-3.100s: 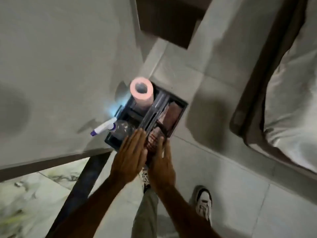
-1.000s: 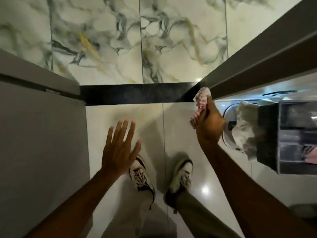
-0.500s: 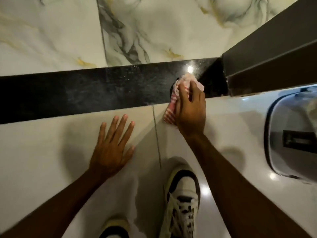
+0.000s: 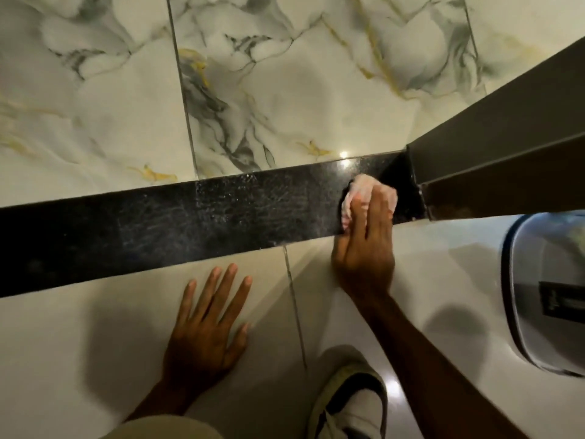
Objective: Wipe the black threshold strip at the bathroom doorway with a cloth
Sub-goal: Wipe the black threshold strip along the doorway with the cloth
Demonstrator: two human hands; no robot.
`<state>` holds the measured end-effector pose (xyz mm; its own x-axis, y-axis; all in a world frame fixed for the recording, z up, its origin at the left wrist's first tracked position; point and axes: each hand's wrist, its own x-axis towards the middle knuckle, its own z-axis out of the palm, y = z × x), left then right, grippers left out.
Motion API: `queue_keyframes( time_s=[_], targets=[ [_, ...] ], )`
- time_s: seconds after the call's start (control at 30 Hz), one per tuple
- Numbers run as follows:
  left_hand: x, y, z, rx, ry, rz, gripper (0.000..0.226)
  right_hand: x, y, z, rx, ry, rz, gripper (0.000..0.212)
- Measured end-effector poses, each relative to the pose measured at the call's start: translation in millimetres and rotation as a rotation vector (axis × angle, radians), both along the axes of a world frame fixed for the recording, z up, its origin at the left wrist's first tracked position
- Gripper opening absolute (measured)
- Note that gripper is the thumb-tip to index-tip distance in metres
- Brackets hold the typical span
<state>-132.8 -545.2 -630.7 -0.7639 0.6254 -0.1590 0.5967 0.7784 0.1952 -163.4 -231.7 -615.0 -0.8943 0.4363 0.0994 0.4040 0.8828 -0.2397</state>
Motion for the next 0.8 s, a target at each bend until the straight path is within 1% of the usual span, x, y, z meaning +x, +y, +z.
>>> queue_keyframes(
  time_s=[0.07, 0.17, 0.2, 0.23, 0.3, 0.33, 0.37, 0.4, 0.47, 0.53, 0.63, 0.67, 0.7, 0.73, 0.77, 0.8],
  targets=[
    [-1, -1, -2, 0.027, 0.005, 0.0, 0.073, -27, 13, 3, -0.017, 0.016, -0.059, 0.063],
    [2, 0, -9, 0.035, 0.007, -0.002, 0.072, -91, 13, -8, 0.001, 0.042, -0.096, 0.065],
    [1, 0, -11, 0.029, 0.008, 0.012, 0.072, -102, 5, -11, 0.011, 0.037, -0.045, 0.065],
    [0, 0, -11, 0.027, 0.01, 0.022, 0.072, -101, -4, -12, 0.014, 0.027, 0.049, 0.065],
    [1, 1, -6, 0.028, 0.011, 0.026, 0.071, -69, -17, -8, -0.01, 0.005, 0.261, 0.062],
    [1, 2, -2, 0.023, 0.012, 0.027, 0.071, -45, -17, -4, -0.026, -0.011, 0.293, 0.061],
    [1, 3, 1, 0.013, 0.01, 0.034, 0.071, -20, -12, -1, -0.028, -0.011, 0.266, 0.06],
    [1, 4, 2, 0.006, 0.005, 0.043, 0.072, 1, -7, 1, -0.012, -0.005, 0.193, 0.058],
    [1, 5, 3, 0.012, -0.007, 0.066, 0.073, 19, 3, 2, 0.034, -0.012, 0.04, 0.056],
    [1, 3, -1, 0.026, 0.002, 0.077, 0.072, -2, 9, 1, 0.018, -0.011, -0.062, 0.058],
    [4, 2, -5, 0.052, 0.05, 0.065, 0.071, -67, -1, -1, -0.155, 0.149, -0.185, 0.068],
    [4, 2, -8, 0.054, 0.062, 0.069, 0.071, -83, -13, -3, -0.182, 0.188, -0.164, 0.07],
    [4, 1, -10, 0.054, 0.064, 0.076, 0.071, -91, -27, -6, -0.134, 0.203, -0.069, 0.074],
    [4, 2, -11, 0.056, 0.061, 0.082, 0.071, -88, -39, -8, -0.071, 0.198, 0.075, 0.079],
    [3, 2, -10, 0.058, 0.058, 0.087, 0.071, -77, -48, -9, -0.024, 0.164, 0.224, 0.079],
    [3, 2, -9, 0.056, 0.055, 0.091, 0.07, -59, -53, -8, -0.036, 0.118, 0.316, 0.074]
  ],
)
